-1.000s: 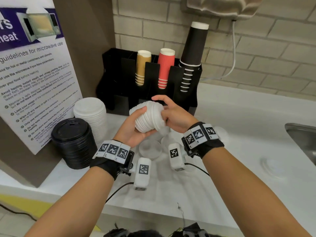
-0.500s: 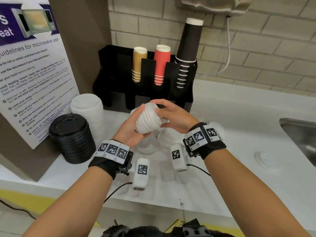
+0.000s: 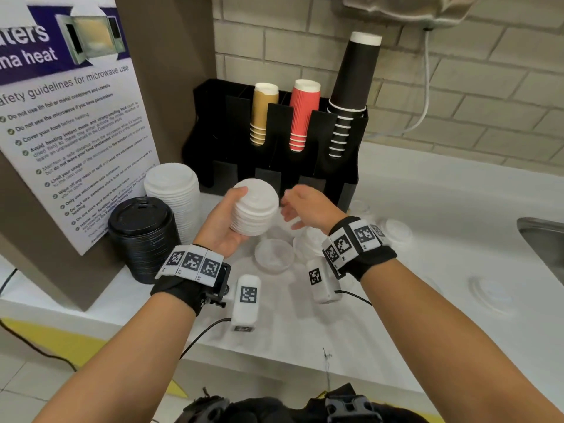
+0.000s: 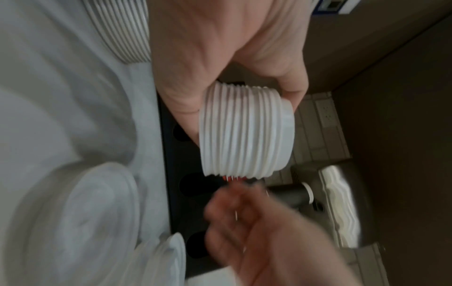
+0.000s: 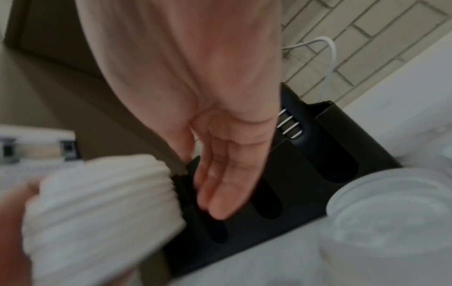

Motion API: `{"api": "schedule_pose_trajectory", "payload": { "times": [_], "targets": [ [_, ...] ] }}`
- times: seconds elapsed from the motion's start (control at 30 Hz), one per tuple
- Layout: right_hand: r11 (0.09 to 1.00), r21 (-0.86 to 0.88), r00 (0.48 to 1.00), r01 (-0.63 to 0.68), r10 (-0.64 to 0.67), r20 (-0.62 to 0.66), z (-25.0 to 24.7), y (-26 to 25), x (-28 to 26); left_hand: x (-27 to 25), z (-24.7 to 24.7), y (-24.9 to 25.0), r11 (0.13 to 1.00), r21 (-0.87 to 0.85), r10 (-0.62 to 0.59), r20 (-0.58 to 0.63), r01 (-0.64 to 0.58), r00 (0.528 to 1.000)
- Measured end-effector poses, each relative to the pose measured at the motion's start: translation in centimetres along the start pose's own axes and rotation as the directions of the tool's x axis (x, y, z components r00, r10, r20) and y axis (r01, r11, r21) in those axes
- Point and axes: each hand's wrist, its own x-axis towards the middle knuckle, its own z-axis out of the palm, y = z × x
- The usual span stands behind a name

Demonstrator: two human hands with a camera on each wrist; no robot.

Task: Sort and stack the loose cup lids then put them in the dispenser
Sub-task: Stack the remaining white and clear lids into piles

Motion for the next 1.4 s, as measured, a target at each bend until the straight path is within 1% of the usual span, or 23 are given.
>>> {"api": "schedule_pose_trajectory", "payload": {
  "times": [0.03, 0.07, 0.1, 0.13, 0.23, 0.3, 0.33, 0.37, 0.4, 0.47, 0.5, 0.57, 0.63, 0.67, 0.7, 0.77, 0.83, 0.87, 0.93, 1.0, 1.07, 1.2, 1.4],
  "targets": [
    [0.973, -0.229, 0.997, 0.026, -0.009, 0.077, 0.3, 0.2, 0.0, 0.0, -0.3, 0.4, 0.999, -0.041, 0.004, -0.006, -0.004, 1.0],
    [0.887, -0.456, 0.984, 0.073, 0.01, 0.178, 0.8, 0.4, -0.1, -0.1, -0.6, 0.8, 0.997, -0.077, 0.007, 0.002, -0.007, 1.0],
    [0.772, -0.623, 0.967, 0.127, 0.045, 0.252, 1.5, 0.7, -0.3, -0.1, -0.7, 1.1, 0.994, -0.11, 0.01, 0.013, -0.008, 1.0],
    [0.675, -0.719, 0.952, 0.162, 0.085, 0.295, 2.2, 0.8, -0.5, -0.2, -0.8, 1.4, 0.991, -0.136, 0.008, 0.018, -0.006, 1.0],
    [0.52, -0.822, 0.938, 0.231, 0.105, 0.33, 4.1, 1.0, -0.9, -0.3, -0.6, 1.9, 0.981, -0.193, 0.0, 0.027, 0.006, 1.0],
    [0.461, -0.843, 0.937, 0.278, 0.062, 0.343, 5.1, 1.4, -1.0, -0.4, -0.6, 2.0, 0.974, -0.225, -0.003, 0.041, 0.012, 0.999],
    [0.453, -0.838, 0.934, 0.303, 0.035, 0.357, 5.4, 1.6, -1.0, -0.4, -0.7, 2.1, 0.971, -0.239, 0.001, 0.047, 0.01, 0.999],
    [0.47, -0.82, 0.927, 0.326, 0.011, 0.375, 5.5, 1.8, -1.0, -0.4, -0.8, 2.1, 0.967, -0.256, 0.006, 0.049, 0.007, 0.999],
    [0.515, -0.787, 0.92, 0.34, -0.009, 0.392, 5.3, 1.8, -1.1, -0.3, -0.8, 2.2, 0.963, -0.269, 0.013, 0.048, 0.0, 0.999],
    [0.651, -0.678, 0.918, 0.341, -0.077, 0.389, 4.2, 1.7, -1.2, -0.3, -0.8, 2.5, 0.964, -0.265, 0.036, 0.041, -0.024, 0.998],
    [0.718, -0.616, 0.931, 0.324, -0.125, 0.343, 3.4, 1.5, -1.2, -0.3, -0.7, 2.7, 0.966, -0.255, 0.047, 0.034, -0.037, 0.998],
    [0.861, -0.451, 0.97, 0.234, -0.171, 0.175, 1.4, 1.1, -1.2, -0.2, -0.6, 3.0, 0.973, -0.223, 0.059, -0.016, -0.061, 0.998],
    [0.981, -0.161, 0.993, 0.107, -0.113, -0.026, -0.4, 1.0, -1.5, -0.1, -0.7, 3.1, 0.982, -0.17, 0.065, -0.091, -0.08, 0.994],
    [0.997, 0.015, 0.991, 0.07, -0.068, -0.12, -1.2, 1.1, -1.9, -0.1, -0.7, 3.1, 0.986, -0.145, 0.071, -0.114, -0.087, 0.991],
    [0.981, 0.184, 0.981, 0.065, -0.029, -0.19, -1.8, 1.1, -2.3, -0.2, -0.6, 2.9, 0.989, -0.118, 0.076, -0.128, -0.091, 0.989],
    [0.864, 0.488, 0.972, 0.123, -0.006, -0.235, -2.6, 1.4, -3.2, -0.4, -0.2, 2.2, 0.996, -0.05, 0.07, -0.152, -0.078, 0.986],
    [0.698, 0.7, 0.982, 0.15, -0.024, -0.187, -2.5, 1.6, -3.9, -0.5, 0.2, 1.0, 0.998, 0.046, 0.052, -0.141, -0.046, 0.989],
    [0.646, 0.751, 0.988, 0.135, -0.03, -0.152, -2.1, 1.7, -4.1, -0.6, 0.5, 0.4, 0.993, 0.11, 0.046, -0.107, -0.034, 0.993],
    [0.629, 0.772, 0.995, 0.095, -0.032, -0.096, -1.2, 1.9, -4.4, -0.7, 1.0, -0.8, 0.972, 0.233, 0.033, 0.001, -0.033, 0.999],
    [0.67, 0.739, 0.996, 0.078, -0.028, -0.081, -0.6, 2.3, -4.8, -1.0, 1.4, -1.5, 0.96, 0.276, 0.019, 0.073, -0.039, 0.997],
    [0.728, 0.68, 0.995, 0.088, -0.031, -0.095, -0.3, 2.8, -5.2, -1.2, 1.7, -1.9, 0.962, 0.268, 0.024, 0.087, -0.047, 0.996],
    [0.868, 0.48, 0.985, 0.127, -0.053, -0.166, 0.0, 3.2, -5.7, -1.6, 2.1, -2.4, 0.956, 0.286, 0.029, 0.136, -0.067, 0.99],
    [0.963, 0.244, 0.953, 0.116, -0.038, -0.301, -0.3, 3.2, -5.5, -1.8, 2.4, -2.8, 0.948, 0.311, -0.001, 0.209, -0.066, 0.978]
  ]
}}
